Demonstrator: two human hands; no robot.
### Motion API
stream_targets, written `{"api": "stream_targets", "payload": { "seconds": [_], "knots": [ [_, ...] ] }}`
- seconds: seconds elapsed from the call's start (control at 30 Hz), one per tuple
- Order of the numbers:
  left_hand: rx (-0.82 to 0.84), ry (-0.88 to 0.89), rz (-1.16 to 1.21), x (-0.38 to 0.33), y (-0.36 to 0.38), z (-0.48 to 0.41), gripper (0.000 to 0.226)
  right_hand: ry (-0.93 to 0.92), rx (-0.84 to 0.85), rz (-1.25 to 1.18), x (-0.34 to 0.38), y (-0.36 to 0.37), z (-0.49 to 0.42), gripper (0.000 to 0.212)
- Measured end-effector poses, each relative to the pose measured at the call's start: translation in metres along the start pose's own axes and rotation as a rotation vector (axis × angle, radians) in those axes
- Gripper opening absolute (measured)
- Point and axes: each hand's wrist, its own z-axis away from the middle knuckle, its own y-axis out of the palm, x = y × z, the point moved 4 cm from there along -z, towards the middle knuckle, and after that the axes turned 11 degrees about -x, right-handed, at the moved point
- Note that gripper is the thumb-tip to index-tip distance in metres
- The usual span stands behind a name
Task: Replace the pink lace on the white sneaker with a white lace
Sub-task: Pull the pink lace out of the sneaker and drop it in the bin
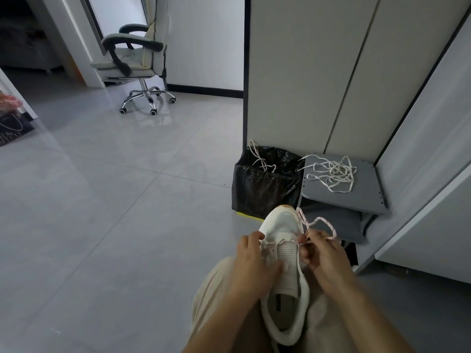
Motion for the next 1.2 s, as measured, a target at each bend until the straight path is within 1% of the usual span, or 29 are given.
{"api": "stream_targets", "payload": {
  "seconds": [0.07, 0.1, 0.2, 0.3, 0.33, 0.37, 0.4, 0.43, 0.47, 0.53, 0.57, 0.6, 0.63, 0.73, 0.83, 0.9, 0.93, 0.97, 1.0, 1.03, 1.07, 1.13, 1.2],
  "knots": [
    [-0.072, 0.027, 0.033, 0.000, 0.002, 0.003, 0.047, -0.013, -0.050, 0.024, 0.003, -0.007, -0.005, 0.029],
    [-0.084, 0.040, 0.035, 0.001, 0.001, 0.002, 0.044, 0.001, -0.077, -0.011, 0.005, -0.014, -0.008, 0.027],
    [-0.122, 0.085, 0.027, 0.009, -0.002, -0.004, 0.033, 0.090, -0.201, -0.248, 0.017, -0.041, -0.018, 0.022],
    [-0.152, 0.079, 0.047, 0.012, -0.007, -0.003, 0.020, 0.134, -0.370, -0.455, 0.032, -0.082, -0.033, 0.024],
    [-0.149, 0.069, 0.064, 0.013, -0.007, -0.002, 0.019, 0.127, -0.411, -0.467, 0.034, -0.093, -0.038, 0.023],
    [-0.144, 0.062, 0.081, 0.014, -0.007, -0.001, 0.022, 0.110, -0.435, -0.424, 0.035, -0.099, -0.040, 0.022],
    [-0.137, 0.058, 0.089, 0.015, -0.007, -0.001, 0.026, 0.076, -0.429, -0.323, 0.036, -0.101, -0.042, 0.021],
    [-0.124, 0.054, 0.086, 0.015, -0.007, -0.001, 0.029, 0.012, -0.385, -0.150, 0.039, -0.095, -0.039, 0.019],
    [-0.107, 0.047, 0.081, 0.016, -0.008, -0.001, 0.029, -0.073, -0.289, 0.077, 0.041, -0.082, -0.032, 0.014],
    [-0.077, 0.026, 0.093, 0.017, -0.009, -0.001, 0.027, -0.229, 0.001, 0.514, 0.036, -0.042, -0.015, 0.018],
    [-0.066, 0.021, 0.101, 0.018, -0.010, -0.001, 0.026, -0.276, 0.115, 0.664, 0.030, -0.024, -0.007, 0.019],
    [-0.060, 0.021, 0.106, 0.018, -0.010, 0.000, 0.025, -0.308, 0.177, 0.778, 0.023, -0.010, -0.001, 0.020],
    [-0.056, 0.024, 0.108, 0.019, -0.010, 0.000, 0.025, -0.339, 0.197, 0.882, 0.017, 0.000, 0.002, 0.022],
    [-0.047, 0.023, 0.119, 0.022, -0.011, 0.001, 0.023, -0.483, 0.146, 1.135, 0.012, 0.014, 0.002, 0.024],
    [-0.052, 0.010, 0.108, 0.024, -0.011, 0.002, 0.019, -0.520, 0.178, 1.340, 0.018, 0.015, 0.002, 0.021],
    [-0.071, 0.003, 0.109, 0.023, -0.010, 0.003, 0.016, -0.525, 0.236, 1.432, 0.020, 0.012, 0.000, 0.027],
    [-0.078, 0.004, 0.106, 0.023, -0.009, 0.003, 0.016, -0.510, 0.267, 1.391, 0.019, 0.011, 0.001, 0.028],
    [-0.082, 0.006, 0.104, 0.022, -0.009, 0.003, 0.017, -0.470, 0.285, 1.272, 0.018, 0.010, 0.002, 0.028],
    [-0.085, 0.008, 0.102, 0.021, -0.008, 0.003, 0.018, -0.408, 0.266, 1.113, 0.017, 0.007, 0.004, 0.026],
    [-0.086, 0.009, 0.095, 0.021, -0.009, 0.003, 0.019, -0.355, 0.212, 0.957, 0.018, 0.001, 0.005, 0.025],
    [-0.090, 0.009, 0.083, 0.021, -0.009, 0.003, 0.019, -0.323, 0.126, 0.831, 0.023, -0.008, 0.006, 0.021],
    [-0.103, 0.004, 0.077, 0.021, -0.010, 0.002, 0.021, -0.316, -0.101, 0.685, 0.033, -0.039, 0.000, 0.016],
    [-0.108, 0.003, 0.091, 0.022, -0.011, 0.001, 0.020, -0.278, -0.360, 0.595, 0.042, -0.078, -0.014, 0.025]
  ]
}}
